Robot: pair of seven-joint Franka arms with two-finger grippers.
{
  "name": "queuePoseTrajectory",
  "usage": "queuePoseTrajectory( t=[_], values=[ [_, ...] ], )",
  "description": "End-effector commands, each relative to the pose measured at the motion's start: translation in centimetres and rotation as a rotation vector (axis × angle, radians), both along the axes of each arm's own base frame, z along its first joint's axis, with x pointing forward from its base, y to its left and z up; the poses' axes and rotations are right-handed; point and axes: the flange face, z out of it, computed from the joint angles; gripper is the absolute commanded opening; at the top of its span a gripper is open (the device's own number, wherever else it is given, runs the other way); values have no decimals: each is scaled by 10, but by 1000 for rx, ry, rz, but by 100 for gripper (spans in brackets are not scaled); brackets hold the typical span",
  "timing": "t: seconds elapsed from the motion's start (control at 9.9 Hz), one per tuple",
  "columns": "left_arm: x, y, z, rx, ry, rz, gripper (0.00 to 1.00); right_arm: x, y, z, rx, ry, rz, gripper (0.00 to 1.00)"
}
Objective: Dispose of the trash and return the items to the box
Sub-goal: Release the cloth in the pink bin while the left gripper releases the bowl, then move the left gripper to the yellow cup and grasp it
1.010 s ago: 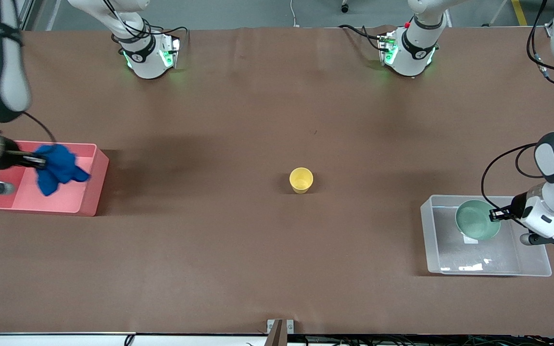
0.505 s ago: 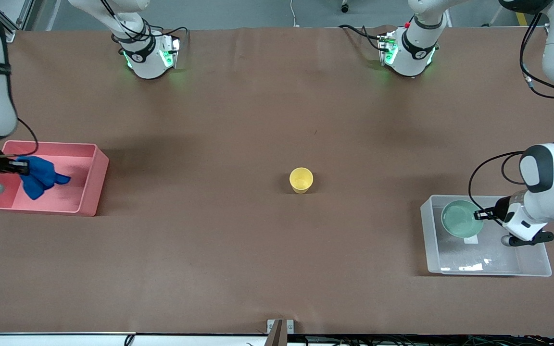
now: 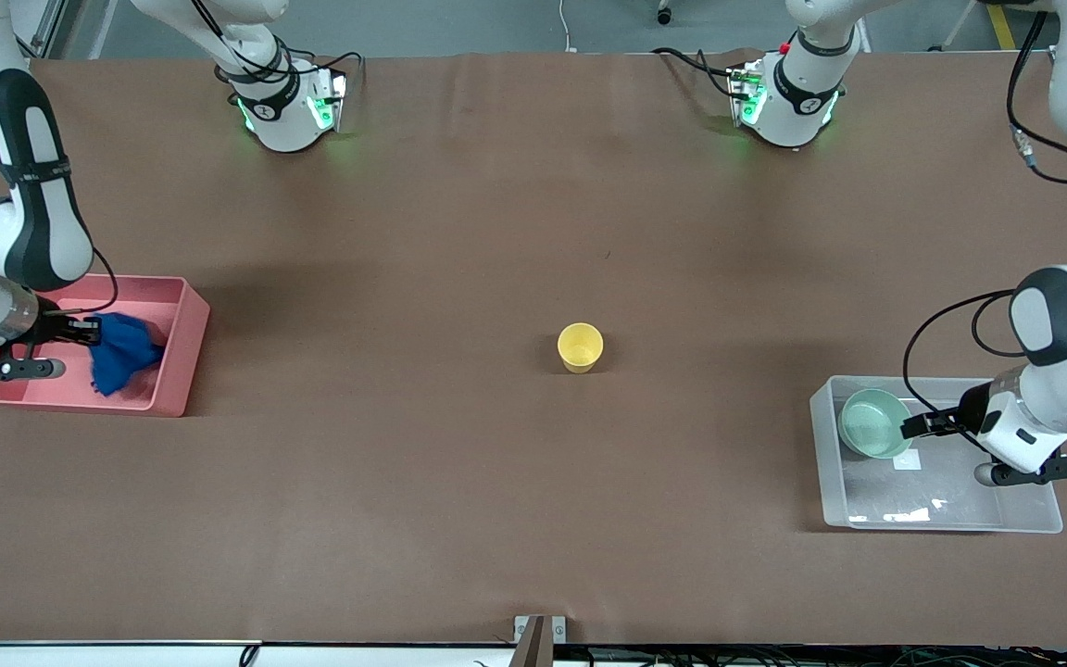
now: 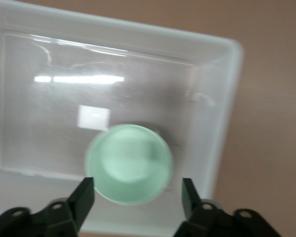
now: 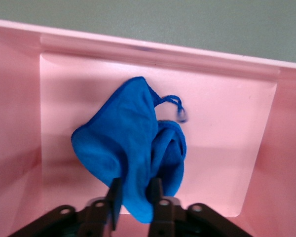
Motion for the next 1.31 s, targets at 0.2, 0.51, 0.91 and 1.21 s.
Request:
queuePoseTrajectory(
  t=[0.2,0.51,0.91,1.21],
  values=[
    [-46,-193,-3,-17,105,96,100,32,14,139,38,47,-6,100],
    [-92,-330,-25,-28,125,214,100,22,45,246,113,-22,-126,100],
    [-141,-428,-100,5,114,324,81,-17,103,331,123,-85,-224,100],
    [-156,-438,-134,15,142,318,47,-37,124,378,128,-132,-290,100]
  ],
)
